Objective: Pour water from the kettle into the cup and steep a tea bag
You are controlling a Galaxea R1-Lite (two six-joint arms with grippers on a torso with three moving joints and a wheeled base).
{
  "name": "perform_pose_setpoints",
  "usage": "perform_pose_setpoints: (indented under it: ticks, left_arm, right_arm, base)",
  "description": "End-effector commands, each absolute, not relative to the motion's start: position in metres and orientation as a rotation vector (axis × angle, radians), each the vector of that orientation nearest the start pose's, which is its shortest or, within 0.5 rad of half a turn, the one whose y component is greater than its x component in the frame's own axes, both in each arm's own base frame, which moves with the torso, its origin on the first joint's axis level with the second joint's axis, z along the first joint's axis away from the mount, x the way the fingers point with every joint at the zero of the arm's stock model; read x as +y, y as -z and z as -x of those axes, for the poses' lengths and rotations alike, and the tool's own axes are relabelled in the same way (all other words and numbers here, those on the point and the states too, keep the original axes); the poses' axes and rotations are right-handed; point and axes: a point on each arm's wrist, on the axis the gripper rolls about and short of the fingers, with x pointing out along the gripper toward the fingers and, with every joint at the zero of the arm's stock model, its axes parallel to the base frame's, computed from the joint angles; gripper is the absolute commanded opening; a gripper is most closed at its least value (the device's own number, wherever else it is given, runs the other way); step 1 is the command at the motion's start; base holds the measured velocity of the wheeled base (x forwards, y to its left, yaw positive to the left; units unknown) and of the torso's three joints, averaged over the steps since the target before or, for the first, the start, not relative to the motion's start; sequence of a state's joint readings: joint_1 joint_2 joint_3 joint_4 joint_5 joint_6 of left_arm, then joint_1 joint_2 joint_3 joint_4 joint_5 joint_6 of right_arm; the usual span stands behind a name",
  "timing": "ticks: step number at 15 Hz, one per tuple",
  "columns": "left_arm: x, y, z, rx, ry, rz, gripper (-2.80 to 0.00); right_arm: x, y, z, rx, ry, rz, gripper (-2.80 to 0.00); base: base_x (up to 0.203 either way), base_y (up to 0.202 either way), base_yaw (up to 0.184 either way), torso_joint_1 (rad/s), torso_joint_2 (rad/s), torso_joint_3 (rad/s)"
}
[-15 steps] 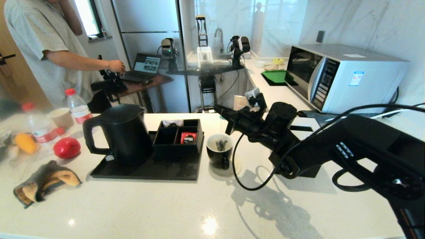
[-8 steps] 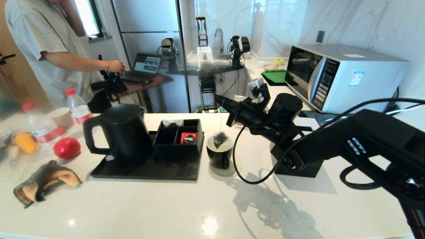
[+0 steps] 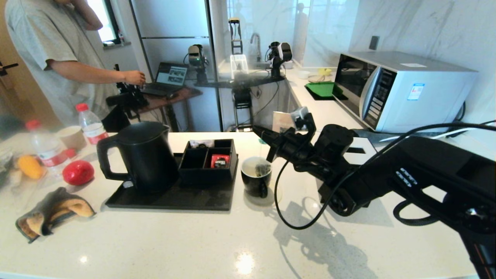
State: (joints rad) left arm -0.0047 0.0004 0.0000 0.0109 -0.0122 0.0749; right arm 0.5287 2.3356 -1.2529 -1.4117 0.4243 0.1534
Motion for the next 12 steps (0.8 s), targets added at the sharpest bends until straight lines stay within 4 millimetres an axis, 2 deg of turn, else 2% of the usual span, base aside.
perform_pose_setpoints:
  ticks: [1, 4, 7, 12]
  left_arm:
    - [0.0, -0.074, 0.023, 0.01, 0.017, -0.075, -2.8]
    - [0.0, -0.074, 0.023, 0.01, 0.017, -0.075, -2.8]
    - [0.0, -0.074, 0.023, 0.01, 0.017, -0.075, -2.8]
    - [0.0, -0.074, 0.023, 0.01, 0.017, -0.075, -2.8]
  right_arm:
    - [0.235, -0.11, -0.383, -0.224, -0.973, -0.157, -2.8]
    - [0.238, -0.1, -0.383, -0.21, -0.979, -0.157, -2.8]
    - [0.243, -0.105, -0.38, -0.224, -0.992, -0.16, -2.8]
    - [0.238, -0.137, -0.374, -0.284, -0.991, -0.164, -2.8]
  base:
    - [0.0, 0.0, 0.0, 0.0, 0.0, 0.0]
    - [0.0, 0.0, 0.0, 0.0, 0.0, 0.0]
    - [0.0, 0.0, 0.0, 0.0, 0.0, 0.0]
    - [0.0, 0.0, 0.0, 0.0, 0.0, 0.0]
